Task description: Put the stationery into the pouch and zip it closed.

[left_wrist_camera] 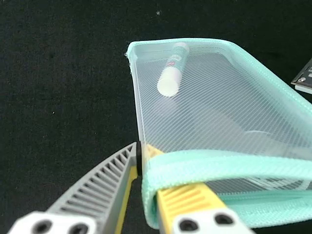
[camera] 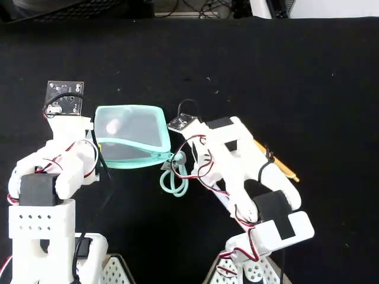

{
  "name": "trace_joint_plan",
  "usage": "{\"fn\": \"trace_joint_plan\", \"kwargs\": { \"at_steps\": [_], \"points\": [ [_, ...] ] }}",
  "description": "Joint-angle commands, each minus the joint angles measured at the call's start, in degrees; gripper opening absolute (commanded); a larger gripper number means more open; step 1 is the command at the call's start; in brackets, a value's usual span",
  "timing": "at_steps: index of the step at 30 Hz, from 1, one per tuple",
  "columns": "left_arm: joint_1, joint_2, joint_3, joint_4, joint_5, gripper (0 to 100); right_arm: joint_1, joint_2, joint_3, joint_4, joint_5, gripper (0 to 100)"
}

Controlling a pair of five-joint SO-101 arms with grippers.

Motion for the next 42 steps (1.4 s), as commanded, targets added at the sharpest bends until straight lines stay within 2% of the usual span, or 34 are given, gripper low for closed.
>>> {"fn": "trace_joint_plan", "kwargs": {
  "at_steps": [1, 9, 17, 20, 23, 27, 35, 42],
  "points": [
    [-0.5, -0.8, -0.5, -1.0, 0.1, 3, -0.9, 0.1, -2.3, 0.2, 0.6, 10.9],
    [-0.5, -0.8, -0.6, -0.8, 0.1, 3, -1.0, 0.9, -2.1, -3.2, 0.3, 10.9],
    [-0.5, -0.8, -0.6, -1.0, 0.1, 3, -0.9, 10.2, -4.2, -4.4, 0.3, 10.3],
    [-0.5, -0.8, -0.5, -1.0, 0.1, 3, -0.7, 9.6, -5.1, -4.8, 0.4, 0.8],
    [-0.5, -0.8, -0.5, -1.0, 0.1, 3, -0.8, 6.0, -3.9, -6.4, 0.3, 1.0],
    [-0.5, -0.8, -0.4, -1.0, 0.1, 3, -0.6, -6.2, 0.1, -6.0, 0.3, 1.2],
    [-0.4, -0.8, -0.4, -1.0, 0.1, 3, -0.9, -46.0, 3.6, 5.3, 0.5, 1.2],
    [-0.1, -0.8, -0.4, -1.0, 0.1, 3, -2.5, -72.2, 2.7, 1.0, 0.1, 1.2]
  ]
}}
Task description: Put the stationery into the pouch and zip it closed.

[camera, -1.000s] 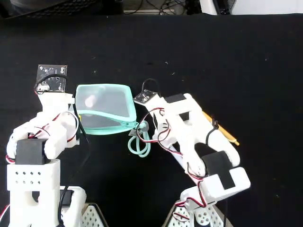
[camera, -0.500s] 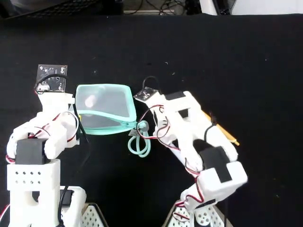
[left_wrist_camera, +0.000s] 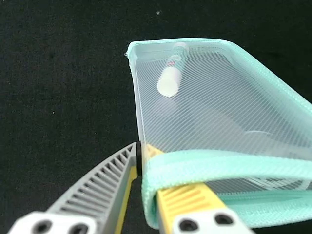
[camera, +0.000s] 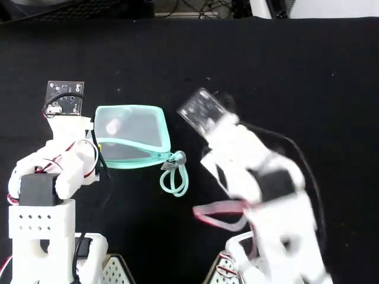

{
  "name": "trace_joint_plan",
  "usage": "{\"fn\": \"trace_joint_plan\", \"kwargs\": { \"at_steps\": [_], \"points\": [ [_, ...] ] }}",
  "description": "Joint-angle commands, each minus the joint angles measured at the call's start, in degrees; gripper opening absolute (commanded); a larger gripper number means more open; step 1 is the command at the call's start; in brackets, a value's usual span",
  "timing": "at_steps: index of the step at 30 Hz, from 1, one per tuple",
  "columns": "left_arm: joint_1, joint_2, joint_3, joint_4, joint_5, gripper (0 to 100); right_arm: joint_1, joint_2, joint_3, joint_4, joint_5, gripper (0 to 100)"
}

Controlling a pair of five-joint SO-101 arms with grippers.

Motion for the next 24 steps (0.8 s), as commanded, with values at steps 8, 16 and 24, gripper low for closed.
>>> {"fn": "trace_joint_plan", "kwargs": {
  "at_steps": [8, 16, 24],
  "points": [
    [-0.2, -0.8, -0.4, -1.0, 0.1, 3, -17.9, -22.6, -2.9, -17.0, -10.4, 1.3],
    [-0.5, -0.8, -0.3, -1.0, 0.1, 3, -24.2, -24.8, -3.1, -29.5, -20.0, 1.2],
    [-0.5, -0.8, -0.3, -1.0, 0.1, 3, -28.8, -24.5, -2.9, -33.9, -27.7, 1.2]
  ]
}}
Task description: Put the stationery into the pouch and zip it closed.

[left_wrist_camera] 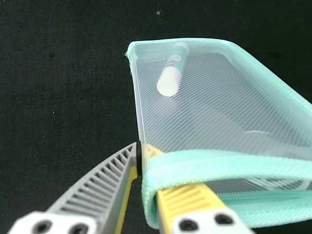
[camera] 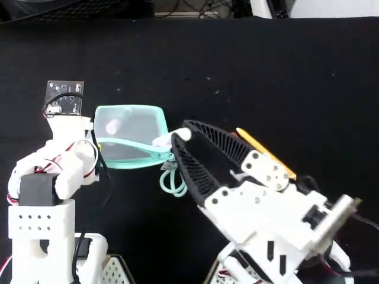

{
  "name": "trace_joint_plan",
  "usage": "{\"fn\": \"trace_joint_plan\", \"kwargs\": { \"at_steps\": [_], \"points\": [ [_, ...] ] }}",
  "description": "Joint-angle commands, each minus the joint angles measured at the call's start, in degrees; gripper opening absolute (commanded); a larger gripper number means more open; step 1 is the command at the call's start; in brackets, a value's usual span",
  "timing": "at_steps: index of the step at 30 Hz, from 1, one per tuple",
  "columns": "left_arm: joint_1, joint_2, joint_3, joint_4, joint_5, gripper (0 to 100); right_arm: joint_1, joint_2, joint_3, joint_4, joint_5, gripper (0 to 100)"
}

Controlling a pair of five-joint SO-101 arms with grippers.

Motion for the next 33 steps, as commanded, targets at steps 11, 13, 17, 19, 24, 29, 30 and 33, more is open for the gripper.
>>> {"fn": "trace_joint_plan", "kwargs": {
  "at_steps": [11, 13, 17, 19, 24, 29, 30, 33],
  "points": [
    [-0.4, -0.8, -0.4, -1.0, 0.1, 3, -4.3, 4.6, 9.6, -6.9, 2.3, 1.2],
    [-0.4, -0.8, -0.4, -1.0, 0.1, 3, -4.3, 5.2, 11.8, -9.1, 2.3, 1.2],
    [-0.4, -0.8, -0.4, -1.0, 0.1, 3, -4.0, 8.1, 15.3, -12.1, 3.2, 1.2],
    [-0.5, -0.8, -0.5, -1.0, 0.1, 3, -4.0, 10.2, 17.2, -14.2, 6.1, 1.2],
    [-0.5, -0.8, -0.8, -0.9, 0.3, 3, -3.7, 16.0, 22.8, -19.2, 19.5, 1.2],
    [-0.5, -0.8, -1.0, -1.0, 0.4, 3, 0.5, 22.3, 23.6, -19.6, 27.0, 1.2],
    [-0.5, -0.8, -1.4, -1.0, 0.4, 3, 1.2, 23.7, 23.5, -19.7, 26.8, 1.2],
    [-0.5, -0.8, -1.8, -1.0, 0.4, 3, 1.6, 28.4, 23.4, -20.0, 26.8, 1.4]
  ]
}}
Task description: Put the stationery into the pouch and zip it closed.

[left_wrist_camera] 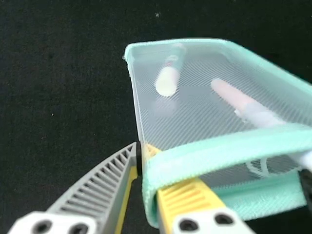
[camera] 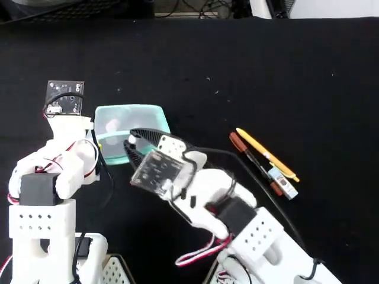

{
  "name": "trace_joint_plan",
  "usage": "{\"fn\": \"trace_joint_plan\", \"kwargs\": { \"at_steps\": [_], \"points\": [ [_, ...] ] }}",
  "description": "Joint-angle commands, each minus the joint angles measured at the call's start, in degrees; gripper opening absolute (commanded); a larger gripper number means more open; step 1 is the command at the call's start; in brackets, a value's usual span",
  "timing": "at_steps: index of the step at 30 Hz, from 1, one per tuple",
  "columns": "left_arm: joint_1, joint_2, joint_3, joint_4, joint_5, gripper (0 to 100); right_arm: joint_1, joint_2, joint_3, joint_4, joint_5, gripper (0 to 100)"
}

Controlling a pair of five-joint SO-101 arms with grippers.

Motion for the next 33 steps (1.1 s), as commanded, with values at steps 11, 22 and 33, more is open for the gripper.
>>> {"fn": "trace_joint_plan", "kwargs": {
  "at_steps": [11, 22, 33],
  "points": [
    [-0.4, -0.7, -1.3, -0.8, 0.2, 3, 1.8, 9.6, -12.8, 11.3, -11.3, 18.3],
    [-0.4, -0.6, -1.3, -0.8, 0.2, 3, 1.8, 7.0, -24.1, 27.3, -11.7, 18.2],
    [-0.4, -0.4, -1.2, -0.7, 0.1, 3, 17.1, -9.6, -17.3, 29.4, -12.0, 17.8]
  ]
}}
